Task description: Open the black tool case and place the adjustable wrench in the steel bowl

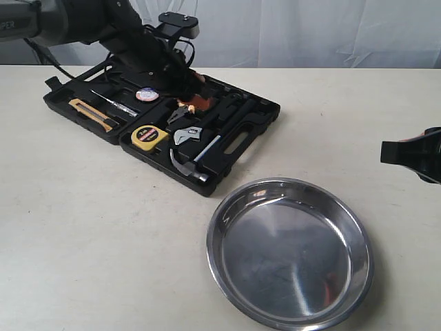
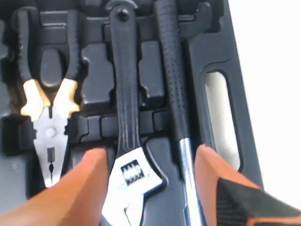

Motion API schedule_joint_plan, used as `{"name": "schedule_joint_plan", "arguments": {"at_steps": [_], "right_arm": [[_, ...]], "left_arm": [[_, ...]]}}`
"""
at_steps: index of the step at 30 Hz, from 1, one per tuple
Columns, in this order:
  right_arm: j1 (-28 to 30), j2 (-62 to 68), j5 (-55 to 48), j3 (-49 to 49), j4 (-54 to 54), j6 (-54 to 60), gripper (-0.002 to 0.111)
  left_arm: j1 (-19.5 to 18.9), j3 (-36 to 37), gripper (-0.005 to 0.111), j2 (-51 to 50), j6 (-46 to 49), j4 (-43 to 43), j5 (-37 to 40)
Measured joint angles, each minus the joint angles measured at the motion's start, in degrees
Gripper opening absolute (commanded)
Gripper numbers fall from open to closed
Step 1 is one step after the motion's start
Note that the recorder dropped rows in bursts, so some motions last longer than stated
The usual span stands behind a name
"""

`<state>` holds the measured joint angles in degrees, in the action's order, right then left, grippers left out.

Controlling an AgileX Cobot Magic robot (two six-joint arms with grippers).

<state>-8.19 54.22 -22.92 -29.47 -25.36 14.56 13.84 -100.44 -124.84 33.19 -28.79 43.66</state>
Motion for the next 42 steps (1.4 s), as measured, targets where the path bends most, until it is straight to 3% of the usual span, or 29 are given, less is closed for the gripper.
{"name": "schedule_joint_plan", "arguments": {"at_steps": [18,35,37,42], "right_arm": [[0.00,0.00,-0.33,0.00,0.43,0.00,-0.001],[0.00,0.00,-0.79,0.00,0.43,0.00,-0.001],[0.00,0.00,-0.79,0.00,0.43,0.00,-0.001],[0.00,0.00,-0.79,0.00,0.43,0.00,-0.001]], "left_arm": [[0.39,-17.73,0.054,-14.18,-7.55,4.80,8.66],[1.09,-19.78,0.054,-18.31,-8.62,5.65,6.73],[1.81,-19.87,0.049,-18.32,-8.31,6.58,5.76],[3.62,-19.87,0.023,-18.55,-7.80,8.19,4.47]]}}
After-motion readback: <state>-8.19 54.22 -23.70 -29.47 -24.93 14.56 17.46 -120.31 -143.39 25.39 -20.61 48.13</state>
